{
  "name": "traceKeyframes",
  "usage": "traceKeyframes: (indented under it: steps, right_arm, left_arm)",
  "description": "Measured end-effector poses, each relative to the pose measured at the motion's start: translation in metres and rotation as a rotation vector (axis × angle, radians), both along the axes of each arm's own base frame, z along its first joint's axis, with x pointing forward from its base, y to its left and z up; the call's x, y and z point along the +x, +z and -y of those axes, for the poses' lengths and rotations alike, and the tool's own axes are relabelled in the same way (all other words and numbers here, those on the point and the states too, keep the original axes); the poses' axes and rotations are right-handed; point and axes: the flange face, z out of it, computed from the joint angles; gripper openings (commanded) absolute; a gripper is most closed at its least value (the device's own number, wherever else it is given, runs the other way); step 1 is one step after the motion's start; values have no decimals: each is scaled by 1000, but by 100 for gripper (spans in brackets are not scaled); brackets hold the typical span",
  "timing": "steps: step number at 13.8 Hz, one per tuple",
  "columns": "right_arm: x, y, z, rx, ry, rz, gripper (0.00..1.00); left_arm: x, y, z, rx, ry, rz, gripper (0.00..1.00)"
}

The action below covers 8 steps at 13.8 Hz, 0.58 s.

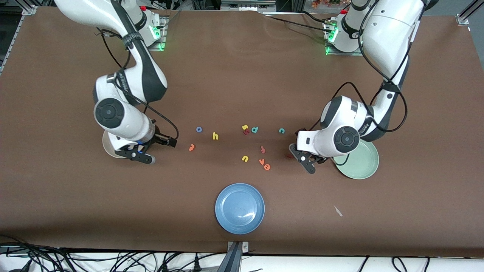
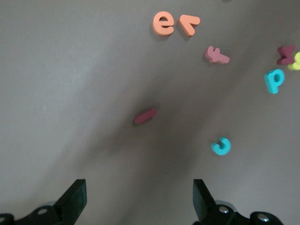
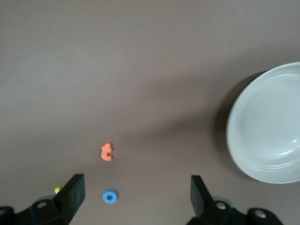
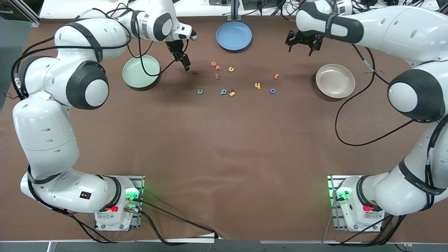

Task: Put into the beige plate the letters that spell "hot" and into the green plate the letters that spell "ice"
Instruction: 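Reach the right gripper to the orange t, the left to the pink stick, then grasp the orange t with the right gripper, the pink stick with the left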

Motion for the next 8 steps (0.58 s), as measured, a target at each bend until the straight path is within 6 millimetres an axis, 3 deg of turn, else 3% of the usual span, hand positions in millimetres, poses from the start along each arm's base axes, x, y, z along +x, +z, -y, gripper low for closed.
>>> traceKeyframes:
  steps: [4, 8]
  right_arm:
    - [-5, -55, -40, -1, -114, 24, 100]
    - [1, -61, -65, 41, -134, 29, 100]
  left_arm:
    - [-6, -37, 30, 4, -195, 71, 100]
    - [-30, -54, 85, 103, -448, 163, 100]
